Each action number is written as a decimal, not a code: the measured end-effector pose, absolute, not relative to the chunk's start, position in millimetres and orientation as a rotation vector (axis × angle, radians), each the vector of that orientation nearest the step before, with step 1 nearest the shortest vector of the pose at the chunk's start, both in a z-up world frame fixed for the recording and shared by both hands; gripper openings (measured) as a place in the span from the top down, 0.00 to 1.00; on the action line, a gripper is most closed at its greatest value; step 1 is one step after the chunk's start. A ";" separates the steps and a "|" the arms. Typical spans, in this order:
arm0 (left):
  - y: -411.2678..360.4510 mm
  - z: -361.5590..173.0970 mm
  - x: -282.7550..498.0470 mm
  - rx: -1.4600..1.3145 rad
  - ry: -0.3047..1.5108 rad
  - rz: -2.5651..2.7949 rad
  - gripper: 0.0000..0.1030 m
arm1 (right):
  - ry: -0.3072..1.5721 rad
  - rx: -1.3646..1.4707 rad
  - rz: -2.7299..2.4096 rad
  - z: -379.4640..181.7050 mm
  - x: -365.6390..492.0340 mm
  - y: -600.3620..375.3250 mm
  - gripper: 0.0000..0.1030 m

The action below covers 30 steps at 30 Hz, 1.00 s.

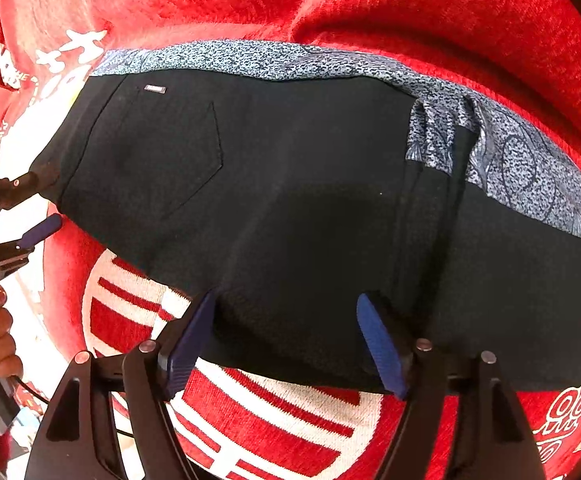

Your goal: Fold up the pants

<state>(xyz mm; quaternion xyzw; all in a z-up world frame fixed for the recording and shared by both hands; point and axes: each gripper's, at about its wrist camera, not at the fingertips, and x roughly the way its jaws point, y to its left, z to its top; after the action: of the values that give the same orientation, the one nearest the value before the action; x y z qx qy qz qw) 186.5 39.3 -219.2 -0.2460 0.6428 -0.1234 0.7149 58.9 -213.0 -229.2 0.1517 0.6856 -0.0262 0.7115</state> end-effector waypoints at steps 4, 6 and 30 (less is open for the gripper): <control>42.2 -220.6 184.5 -0.592 1.389 -0.306 0.16 | 1.518 0.329 -0.057 -229.7 60.5 -205.0 0.24; 40.0 -220.5 187.3 -0.604 1.371 -0.335 0.16 | 1.516 0.326 -0.059 -231.8 58.6 -198.1 0.23; -22.1 -207.5 212.8 -0.267 1.315 -0.202 0.62 | 1.502 0.376 -0.033 -216.9 59.3 -216.2 0.23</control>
<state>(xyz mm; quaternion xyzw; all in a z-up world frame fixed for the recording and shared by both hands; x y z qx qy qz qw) 212.8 -22.1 -207.5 -0.1237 0.6083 -0.0935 0.7784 59.3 -216.2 -216.9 0.1700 0.6780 -0.0150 0.7150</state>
